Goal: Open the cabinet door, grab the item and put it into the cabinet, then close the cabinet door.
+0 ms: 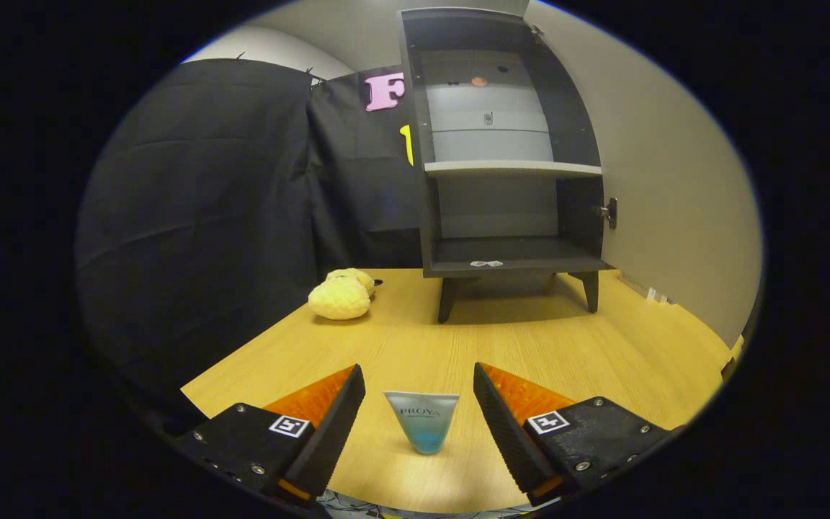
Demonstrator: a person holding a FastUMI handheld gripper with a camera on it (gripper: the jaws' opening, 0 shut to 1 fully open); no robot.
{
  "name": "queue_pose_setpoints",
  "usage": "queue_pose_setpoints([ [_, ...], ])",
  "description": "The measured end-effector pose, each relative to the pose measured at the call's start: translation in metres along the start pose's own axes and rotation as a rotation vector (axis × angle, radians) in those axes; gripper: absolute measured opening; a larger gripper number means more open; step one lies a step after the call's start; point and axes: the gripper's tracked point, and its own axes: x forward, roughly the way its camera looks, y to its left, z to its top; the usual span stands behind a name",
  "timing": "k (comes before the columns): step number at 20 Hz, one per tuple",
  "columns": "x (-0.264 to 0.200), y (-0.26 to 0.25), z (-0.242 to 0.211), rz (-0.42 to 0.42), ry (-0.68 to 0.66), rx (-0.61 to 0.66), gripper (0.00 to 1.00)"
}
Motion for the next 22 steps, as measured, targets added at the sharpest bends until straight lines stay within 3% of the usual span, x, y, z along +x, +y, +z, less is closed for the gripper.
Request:
queue_pose_setpoints([
  [7, 0.005, -0.004, -0.033, -0.020, 0.091, -0.032, 0.84],
  [9, 0.002, -0.011, -0.033, -0.055, 0.099, -0.058, 0.67],
  [11, 0.002, -0.006, -0.034, -0.036, 0.123, -0.049, 0.53],
  [22, 0.018, -0.028, 0.059, -0.048, -0.003, -0.020, 0.53],
])
